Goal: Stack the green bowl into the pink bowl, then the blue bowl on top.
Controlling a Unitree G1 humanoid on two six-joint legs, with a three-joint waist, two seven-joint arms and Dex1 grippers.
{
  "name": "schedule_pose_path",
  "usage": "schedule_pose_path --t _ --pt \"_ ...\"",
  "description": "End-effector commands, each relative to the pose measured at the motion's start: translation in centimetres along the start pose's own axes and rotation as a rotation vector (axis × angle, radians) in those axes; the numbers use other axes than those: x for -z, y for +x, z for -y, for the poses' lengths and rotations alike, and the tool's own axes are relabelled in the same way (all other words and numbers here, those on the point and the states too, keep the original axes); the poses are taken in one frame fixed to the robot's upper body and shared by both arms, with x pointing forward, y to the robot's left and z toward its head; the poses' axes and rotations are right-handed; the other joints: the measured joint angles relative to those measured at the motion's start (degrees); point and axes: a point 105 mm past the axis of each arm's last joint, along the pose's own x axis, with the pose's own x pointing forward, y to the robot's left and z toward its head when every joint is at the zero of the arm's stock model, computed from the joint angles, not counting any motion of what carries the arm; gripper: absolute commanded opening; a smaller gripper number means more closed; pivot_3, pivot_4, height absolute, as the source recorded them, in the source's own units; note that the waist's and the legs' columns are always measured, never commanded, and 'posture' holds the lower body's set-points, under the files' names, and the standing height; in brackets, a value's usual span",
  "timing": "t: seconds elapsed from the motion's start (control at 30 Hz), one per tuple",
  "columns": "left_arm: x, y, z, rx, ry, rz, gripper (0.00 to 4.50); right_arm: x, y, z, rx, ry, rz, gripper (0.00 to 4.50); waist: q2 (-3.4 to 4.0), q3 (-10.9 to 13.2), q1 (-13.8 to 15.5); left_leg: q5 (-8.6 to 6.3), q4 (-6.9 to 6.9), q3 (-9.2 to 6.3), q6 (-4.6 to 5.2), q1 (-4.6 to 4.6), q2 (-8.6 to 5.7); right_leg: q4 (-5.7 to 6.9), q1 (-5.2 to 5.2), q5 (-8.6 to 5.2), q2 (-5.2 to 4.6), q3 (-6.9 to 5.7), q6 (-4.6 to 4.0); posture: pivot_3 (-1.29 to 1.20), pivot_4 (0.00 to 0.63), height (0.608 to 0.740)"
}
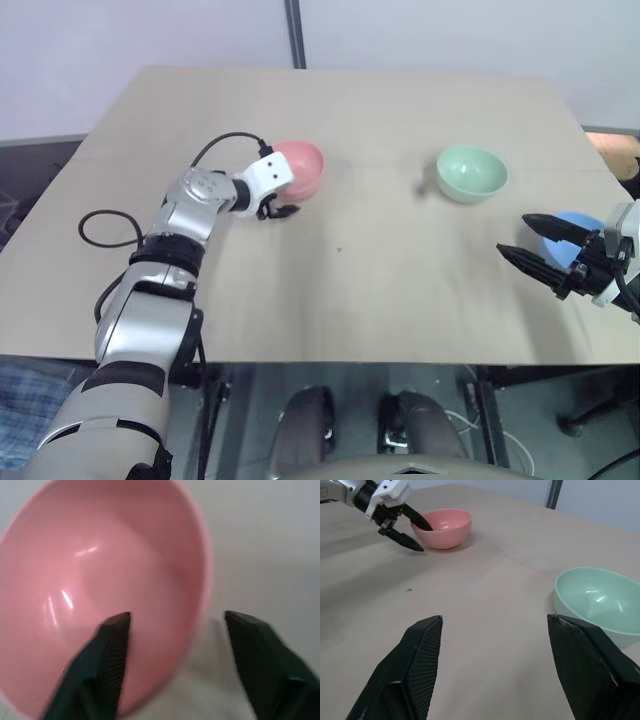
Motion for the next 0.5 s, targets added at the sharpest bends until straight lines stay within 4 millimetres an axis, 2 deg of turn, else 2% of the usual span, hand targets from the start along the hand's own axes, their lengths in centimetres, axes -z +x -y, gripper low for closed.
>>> schedule_pose_path --t 0.03,0.13,0.37,0.5 --pt "-0.9 0.0 -1.1 -0.044 0.057 0.007 1.60 -1.0 0.0 -0.2 0.008 -0.046 0.034 3.65 -0.01 0.00 -0.09 0.00 0.00 0.00 0.00 0.00 -0.01 0.00 0.00 0.00 -0.01 0.00 0.00 0.00 0.150 0.740" --pt "-1.3 0.3 -1.0 -0.029 0.072 0.018 0.15 -1.0 0.0 -0.2 0.012 -0.048 0.035 3.65 -0.01 0.01 -0.13 0.00 0.00 0.01 0.00 -0.01 0.00 0.00 -0.02 0.00 -0.01 0.02 0.00 0.00 0.150 0.740" --pt "-2.4 0.3 -0.4 0.042 0.115 0.054 0.06 -1.0 -0.1 -0.2 0.020 -0.046 0.039 3.65 -0.01 0.01 -0.10 0.00 0.01 0.01 0.00 -0.01 0.00 0.01 -0.02 0.00 -0.01 0.01 0.00 0.00 0.150 0.740" --pt "-5.2 0.5 1.5 0.171 0.193 0.149 0.06 -1.0 -0.1 -0.2 0.022 -0.047 0.041 3.65 -0.02 0.01 0.04 0.01 0.01 -0.01 -0.01 -0.02 0.00 0.01 -0.02 0.00 -0.01 -0.02 -0.01 0.00 0.150 0.740"
